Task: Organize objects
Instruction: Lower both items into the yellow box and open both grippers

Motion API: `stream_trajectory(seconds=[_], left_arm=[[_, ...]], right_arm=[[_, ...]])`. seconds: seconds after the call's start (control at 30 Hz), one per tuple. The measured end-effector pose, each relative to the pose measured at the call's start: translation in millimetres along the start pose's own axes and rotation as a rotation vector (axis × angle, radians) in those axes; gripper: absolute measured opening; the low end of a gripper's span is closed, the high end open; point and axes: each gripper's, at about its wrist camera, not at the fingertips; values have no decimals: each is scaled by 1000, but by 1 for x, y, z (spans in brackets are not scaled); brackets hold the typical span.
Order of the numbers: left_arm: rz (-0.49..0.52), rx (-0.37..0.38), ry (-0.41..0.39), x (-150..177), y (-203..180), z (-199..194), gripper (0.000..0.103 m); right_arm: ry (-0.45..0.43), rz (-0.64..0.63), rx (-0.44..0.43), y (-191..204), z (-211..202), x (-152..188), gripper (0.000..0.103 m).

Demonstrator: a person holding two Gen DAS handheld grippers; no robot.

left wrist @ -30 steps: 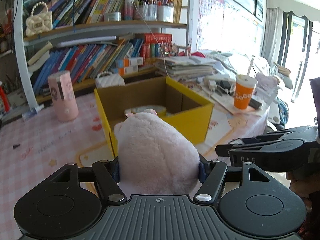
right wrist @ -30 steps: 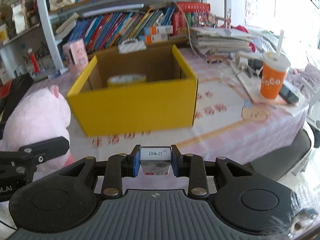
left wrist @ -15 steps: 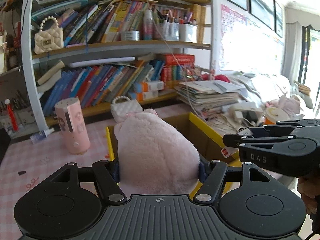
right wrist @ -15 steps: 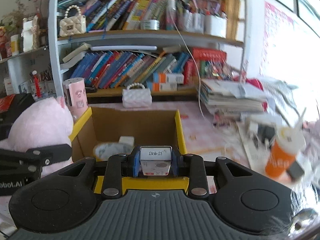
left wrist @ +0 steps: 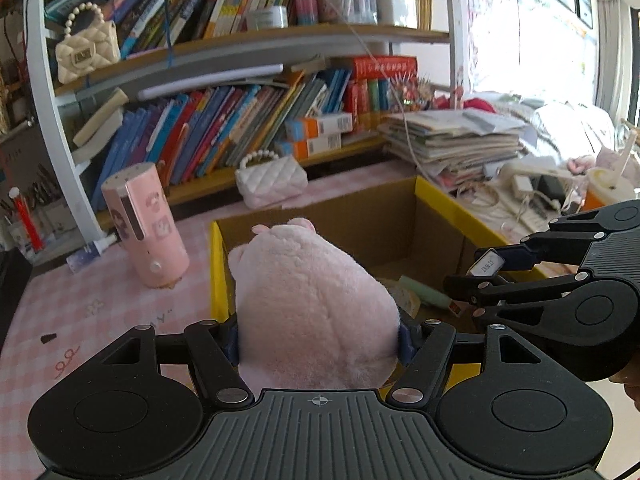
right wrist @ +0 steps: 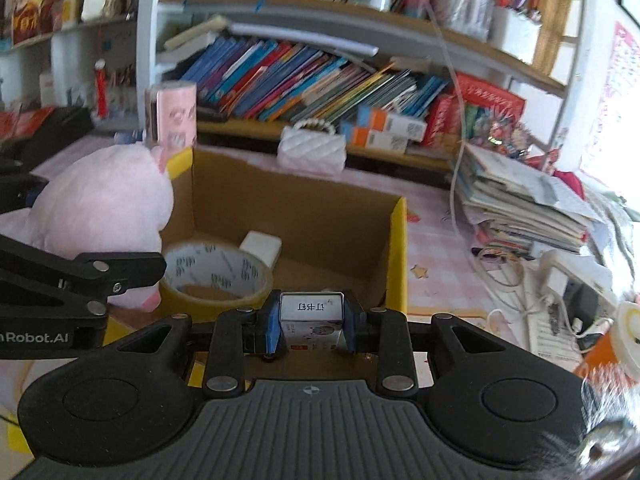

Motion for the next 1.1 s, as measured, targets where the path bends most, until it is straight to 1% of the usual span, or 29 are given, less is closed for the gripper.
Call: stream_trajectory(seconds=[0.13, 0.27, 0.4, 0.53, 0.8, 0.93, 1.0, 1.1], left_arm=[[5, -6, 8, -2, -3, 9, 72], [8, -15, 20, -1, -6, 18, 74], [3, -8, 63, 3, -7, 28, 74], [-87, 37, 103, 3, 2, 36, 74], [-84, 17, 104, 3, -1, 39, 75], [-76, -27, 91, 4, -3, 36, 83], [-71, -35, 82, 4, -4, 33, 84], [-69, -43, 71, 5, -4, 28, 86]], right_arm=[[37, -28, -27, -2, 16, -1, 28], [59, -30, -56, -6, 25, -3, 28], [84, -10, -88, -12, 33, -4, 28], [82, -37, -89, -11, 36, -4, 28], [76, -62, -94, -12, 39, -5, 29], [74, -64, -96, -12, 39, -6, 29], [72, -59, -101, -13, 39, -6, 30], [66, -41, -102, -14, 36, -6, 38]])
Point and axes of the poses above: each gripper's, at about its wrist camera, not at the fingertips, and z roughly the way its jaws point, y to its left, x to its underside, and after that the axes turned 8 degrees about y, right-handed
